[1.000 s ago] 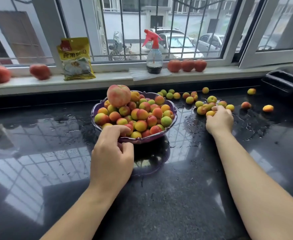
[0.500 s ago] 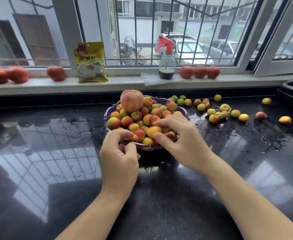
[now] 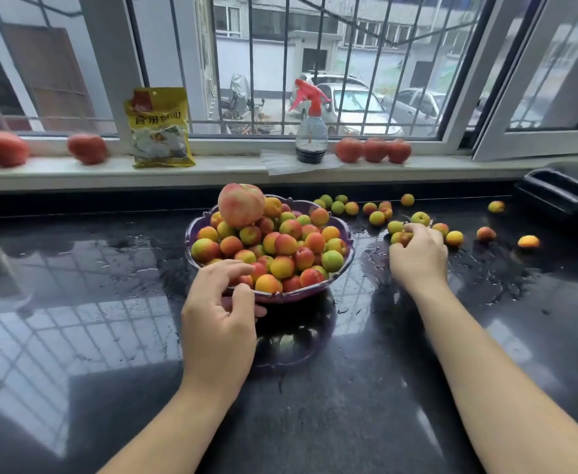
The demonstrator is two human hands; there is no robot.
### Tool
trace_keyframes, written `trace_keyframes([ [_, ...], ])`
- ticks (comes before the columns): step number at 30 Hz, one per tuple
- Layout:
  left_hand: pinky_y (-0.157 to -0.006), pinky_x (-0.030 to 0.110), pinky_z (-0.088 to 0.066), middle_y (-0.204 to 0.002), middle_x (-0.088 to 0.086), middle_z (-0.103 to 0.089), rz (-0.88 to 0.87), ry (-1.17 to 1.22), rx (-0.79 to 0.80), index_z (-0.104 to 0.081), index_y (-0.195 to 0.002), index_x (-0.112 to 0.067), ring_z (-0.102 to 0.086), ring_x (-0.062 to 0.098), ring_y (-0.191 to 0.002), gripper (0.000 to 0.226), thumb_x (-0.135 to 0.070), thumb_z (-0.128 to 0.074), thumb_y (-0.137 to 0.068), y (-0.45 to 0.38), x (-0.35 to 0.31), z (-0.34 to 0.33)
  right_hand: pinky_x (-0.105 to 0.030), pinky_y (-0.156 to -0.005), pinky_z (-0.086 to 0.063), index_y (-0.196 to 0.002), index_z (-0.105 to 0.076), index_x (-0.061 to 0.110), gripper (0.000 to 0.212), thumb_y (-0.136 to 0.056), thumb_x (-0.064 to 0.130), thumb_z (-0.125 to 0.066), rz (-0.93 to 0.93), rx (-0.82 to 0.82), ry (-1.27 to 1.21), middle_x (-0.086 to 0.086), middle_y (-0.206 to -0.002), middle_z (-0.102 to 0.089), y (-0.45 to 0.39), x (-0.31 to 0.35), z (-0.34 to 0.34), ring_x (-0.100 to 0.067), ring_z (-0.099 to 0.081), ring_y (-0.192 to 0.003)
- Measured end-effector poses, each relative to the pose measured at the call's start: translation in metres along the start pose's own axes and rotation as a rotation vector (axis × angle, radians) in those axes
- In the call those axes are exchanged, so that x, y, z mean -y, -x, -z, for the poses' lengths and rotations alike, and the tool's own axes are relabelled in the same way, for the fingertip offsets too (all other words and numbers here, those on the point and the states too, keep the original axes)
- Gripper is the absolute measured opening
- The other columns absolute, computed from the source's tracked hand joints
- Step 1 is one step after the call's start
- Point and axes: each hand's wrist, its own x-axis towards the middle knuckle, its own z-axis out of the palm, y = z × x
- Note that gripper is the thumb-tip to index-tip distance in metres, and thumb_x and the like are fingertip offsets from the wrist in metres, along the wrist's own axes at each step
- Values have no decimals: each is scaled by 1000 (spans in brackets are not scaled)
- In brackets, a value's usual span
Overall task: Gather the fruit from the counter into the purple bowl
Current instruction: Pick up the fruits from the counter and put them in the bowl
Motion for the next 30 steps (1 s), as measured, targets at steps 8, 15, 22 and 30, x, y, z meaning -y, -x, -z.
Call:
trace_keyframes([
  [8,-62,29,-62,-110,-13,-59,-38,-41,-27,-67,-86,-35,-73,24,-80,30,-10,-61,-101,-4,5,-1,-48,-103,-39,-125,-58,18,32,-94,24,-52,-19,24,297,-17,-136,-35,-33,-11,-31,-42,-45,-119],
  [15,-70,46,-62,-103,-22,-51,8,-71,-36,-67,-82,-33,-70,24,-82,15,-31,-55,-90,-5,6,-1,-46,-96,-45,-118,-59,9,26,-94,17,-59,64,-41,223,-22,-128,-52,-39,-15,-29,-44,-53,-115],
  [22,-72,49,-59,-100,-21,-50,33,-67,-47,-65,-78,-32,-67,26,-85,15,-31,-54,-88,-6,6,-1,-33,-81,-58,-106,-66,21,21,-90,32,-70,440,420,-577,1,-92,-73,25,74,25,-18,-71,-91],
  [30,-73,50,-59,-100,-19,-50,49,-50,-46,-66,-79,-31,-67,26,-87,14,-30,-56,-89,-5,3,1,-14,-76,-44,-100,-67,27,13,-89,25,-73,803,738,-224,14,-93,-64,78,103,24,-4,-59,-86],
])
